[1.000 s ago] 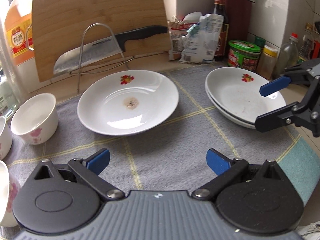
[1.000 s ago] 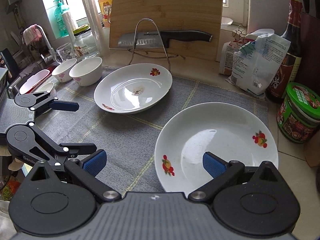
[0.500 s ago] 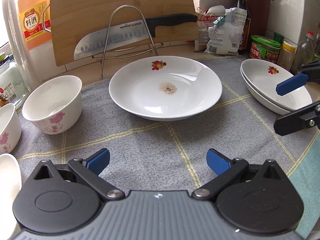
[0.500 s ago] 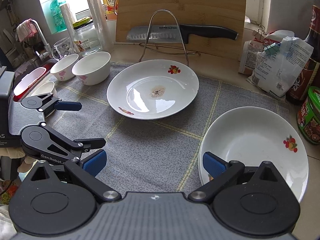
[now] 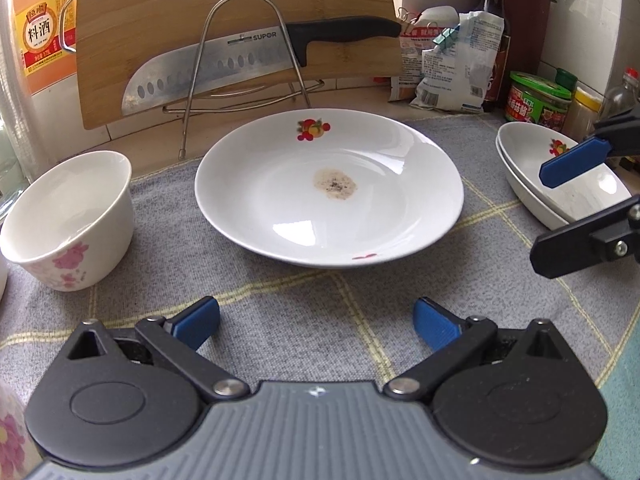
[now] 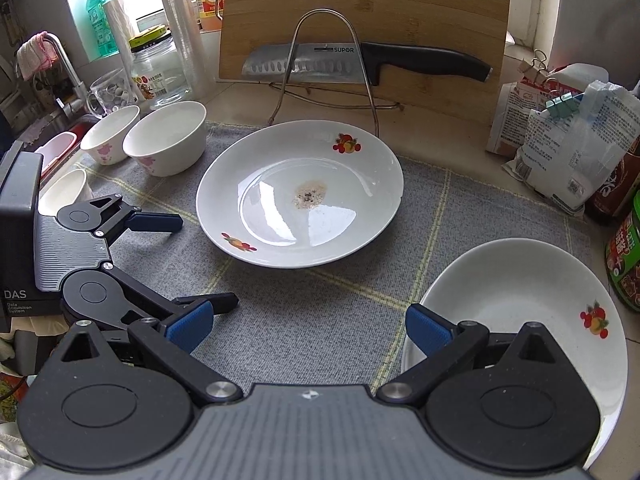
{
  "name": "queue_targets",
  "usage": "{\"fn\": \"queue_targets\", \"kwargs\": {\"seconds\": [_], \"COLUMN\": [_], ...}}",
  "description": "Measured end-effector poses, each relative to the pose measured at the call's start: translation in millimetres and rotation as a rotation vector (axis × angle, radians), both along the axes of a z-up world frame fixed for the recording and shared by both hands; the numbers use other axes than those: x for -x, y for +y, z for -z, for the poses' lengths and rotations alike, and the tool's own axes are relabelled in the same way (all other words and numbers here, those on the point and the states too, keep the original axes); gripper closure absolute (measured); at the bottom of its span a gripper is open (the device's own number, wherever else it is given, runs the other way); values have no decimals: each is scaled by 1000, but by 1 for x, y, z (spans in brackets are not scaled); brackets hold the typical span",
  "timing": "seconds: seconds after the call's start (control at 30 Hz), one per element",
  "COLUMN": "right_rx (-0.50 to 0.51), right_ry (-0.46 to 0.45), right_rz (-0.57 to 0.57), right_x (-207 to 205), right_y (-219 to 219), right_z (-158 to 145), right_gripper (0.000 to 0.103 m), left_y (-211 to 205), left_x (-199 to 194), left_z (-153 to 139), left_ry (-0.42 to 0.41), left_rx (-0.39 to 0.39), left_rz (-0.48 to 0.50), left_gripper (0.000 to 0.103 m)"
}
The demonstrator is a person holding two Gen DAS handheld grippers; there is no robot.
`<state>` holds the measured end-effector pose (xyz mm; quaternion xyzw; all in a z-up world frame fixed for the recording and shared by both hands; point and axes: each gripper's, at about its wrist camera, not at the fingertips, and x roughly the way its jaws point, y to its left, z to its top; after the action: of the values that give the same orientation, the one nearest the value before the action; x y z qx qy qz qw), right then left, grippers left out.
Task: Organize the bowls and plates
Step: 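Reach the right tool to the brown-stained white plate and grasp its rim, then lift the stained plate with the right tool and carry it toward the stack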
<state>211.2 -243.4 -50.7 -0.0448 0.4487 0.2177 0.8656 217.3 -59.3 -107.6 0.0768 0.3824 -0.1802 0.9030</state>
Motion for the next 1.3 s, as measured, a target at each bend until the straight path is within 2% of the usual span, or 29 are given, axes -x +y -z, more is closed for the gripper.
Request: {"fn": "queue_targets", "kwargs": {"seconds": [0.47,0.77,1.0,1.3], "right_rx": [-15,5,-38,-97], "right_ry": [27,79,149,193], "right_rz": [-67,-129,-188,-257], "right_x": [-66,-118,-142,-165], "right_y": [1,8,13,20], "right_z": [0,16,32,39], "right_gripper": [0,0,0,0], "left_y": [-10,-6,-4,-1], "left_x": [-22,-23,-20,-16], "left_z": [2,4,5,5], "left_ry": [-17,-49,-71,-85], "left_rx": [7,24,33,40], "left_rz": [-25,25,48,64], "left_gripper": [0,0,0,0]}}
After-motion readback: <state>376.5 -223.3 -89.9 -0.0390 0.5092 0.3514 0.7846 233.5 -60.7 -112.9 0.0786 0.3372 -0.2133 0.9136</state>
